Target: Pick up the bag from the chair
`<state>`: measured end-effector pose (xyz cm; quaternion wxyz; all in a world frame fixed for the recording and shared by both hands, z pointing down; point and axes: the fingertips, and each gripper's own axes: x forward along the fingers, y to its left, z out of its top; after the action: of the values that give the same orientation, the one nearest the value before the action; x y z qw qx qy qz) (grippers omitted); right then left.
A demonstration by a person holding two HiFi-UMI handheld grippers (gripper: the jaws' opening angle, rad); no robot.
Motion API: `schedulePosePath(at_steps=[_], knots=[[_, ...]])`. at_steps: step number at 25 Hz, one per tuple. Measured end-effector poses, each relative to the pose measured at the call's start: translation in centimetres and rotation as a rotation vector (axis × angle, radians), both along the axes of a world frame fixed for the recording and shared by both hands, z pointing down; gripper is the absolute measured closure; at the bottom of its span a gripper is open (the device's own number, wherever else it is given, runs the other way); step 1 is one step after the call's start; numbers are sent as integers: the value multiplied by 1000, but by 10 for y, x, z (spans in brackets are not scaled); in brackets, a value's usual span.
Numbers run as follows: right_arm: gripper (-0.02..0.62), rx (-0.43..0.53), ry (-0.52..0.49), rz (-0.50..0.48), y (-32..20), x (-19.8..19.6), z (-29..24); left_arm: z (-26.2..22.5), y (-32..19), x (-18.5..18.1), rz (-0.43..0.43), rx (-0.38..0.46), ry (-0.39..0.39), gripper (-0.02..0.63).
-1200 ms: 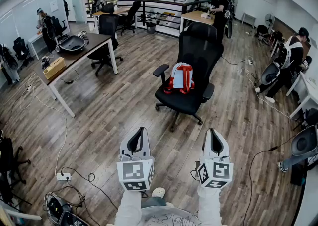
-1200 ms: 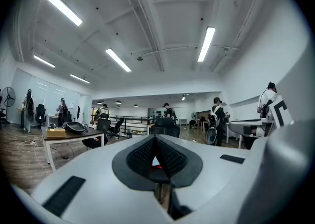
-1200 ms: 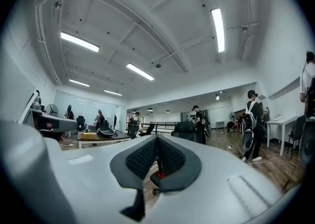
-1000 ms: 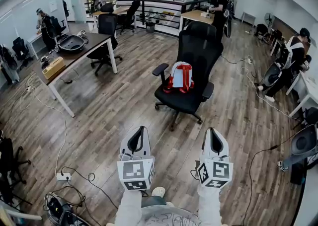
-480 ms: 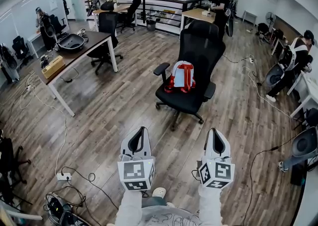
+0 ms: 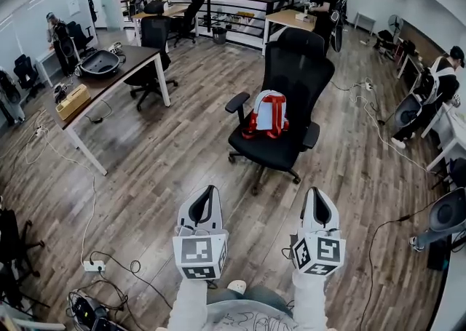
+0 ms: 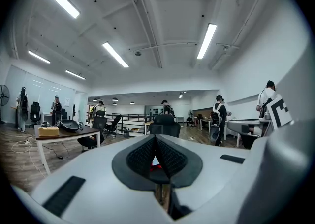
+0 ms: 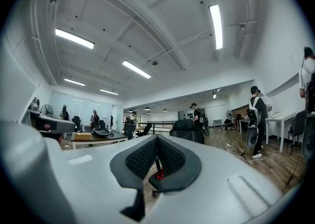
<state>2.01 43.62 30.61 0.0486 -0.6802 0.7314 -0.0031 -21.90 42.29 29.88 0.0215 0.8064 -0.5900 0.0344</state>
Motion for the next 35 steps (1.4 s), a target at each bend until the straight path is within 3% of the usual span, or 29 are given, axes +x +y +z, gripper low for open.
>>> schedulePosePath(at_steps=[13, 16, 35], knots=[[584, -52, 1, -5, -77, 11, 19, 19, -81, 21, 33, -42, 1, 578], [584, -48, 0, -12, -110, 21, 22, 24, -111, 32, 34, -44, -8, 537], [584, 2, 7, -97, -356, 108, 5, 26, -340, 132, 37, -64, 34, 454]])
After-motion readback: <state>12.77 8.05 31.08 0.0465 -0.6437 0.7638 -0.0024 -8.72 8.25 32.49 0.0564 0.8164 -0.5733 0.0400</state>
